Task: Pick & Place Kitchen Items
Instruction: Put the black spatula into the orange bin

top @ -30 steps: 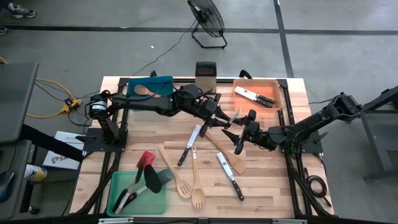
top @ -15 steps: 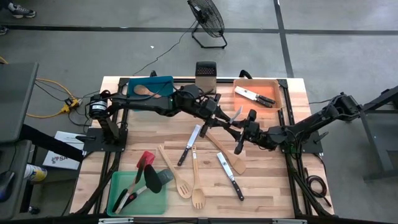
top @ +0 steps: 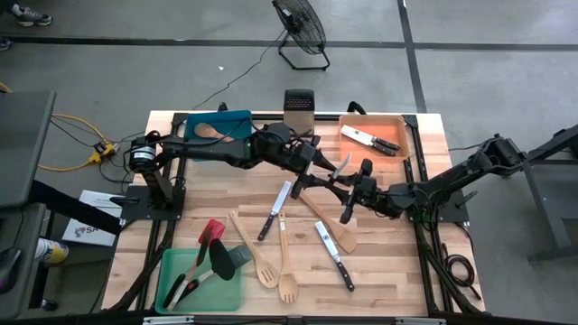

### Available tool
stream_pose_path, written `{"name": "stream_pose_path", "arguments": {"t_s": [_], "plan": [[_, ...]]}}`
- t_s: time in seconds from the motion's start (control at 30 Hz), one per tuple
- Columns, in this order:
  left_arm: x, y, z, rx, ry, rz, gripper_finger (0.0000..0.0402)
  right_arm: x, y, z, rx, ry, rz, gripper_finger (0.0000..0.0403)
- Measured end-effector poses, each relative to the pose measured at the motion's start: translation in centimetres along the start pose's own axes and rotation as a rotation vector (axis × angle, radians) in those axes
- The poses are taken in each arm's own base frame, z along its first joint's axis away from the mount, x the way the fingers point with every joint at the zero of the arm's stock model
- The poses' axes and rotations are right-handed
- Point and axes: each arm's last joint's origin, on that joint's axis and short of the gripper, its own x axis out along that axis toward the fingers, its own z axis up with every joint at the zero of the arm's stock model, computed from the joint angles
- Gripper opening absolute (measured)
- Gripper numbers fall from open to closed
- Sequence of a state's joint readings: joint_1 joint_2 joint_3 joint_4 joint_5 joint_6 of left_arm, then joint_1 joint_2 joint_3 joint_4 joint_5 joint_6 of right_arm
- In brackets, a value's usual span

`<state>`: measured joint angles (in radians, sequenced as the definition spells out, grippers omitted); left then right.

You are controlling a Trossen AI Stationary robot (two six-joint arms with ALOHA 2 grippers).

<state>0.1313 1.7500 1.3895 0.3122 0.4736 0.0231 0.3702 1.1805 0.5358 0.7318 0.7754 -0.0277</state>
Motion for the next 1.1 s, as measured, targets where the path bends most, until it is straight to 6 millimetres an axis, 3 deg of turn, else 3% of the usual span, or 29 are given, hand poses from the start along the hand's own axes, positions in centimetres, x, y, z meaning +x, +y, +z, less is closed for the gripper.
{"name": "stream_pose_path", "arguments": {"t_s": [0.17,0.67,0.87,1.1], "plan": [[-0.2,0.0,-0.1,-0.017,0.036,0.032,0.0255,0.0,-0.1,-0.3,-0.014,0.023,-0.049,0.0085],[-5.5,0.2,1.1,-0.112,0.326,0.201,0.0262,-1.1,-1.6,0.1,-0.041,0.098,-0.179,0.0085],[-7.3,-0.3,0.8,-0.131,0.48,0.315,0.0262,-1.6,-3.2,0.1,-0.061,0.162,-0.229,0.0085],[-7.7,-0.6,0.3,-0.155,0.554,0.32,0.0262,-0.8,-6.0,0.6,-0.092,0.359,-0.326,0.0085]]}}
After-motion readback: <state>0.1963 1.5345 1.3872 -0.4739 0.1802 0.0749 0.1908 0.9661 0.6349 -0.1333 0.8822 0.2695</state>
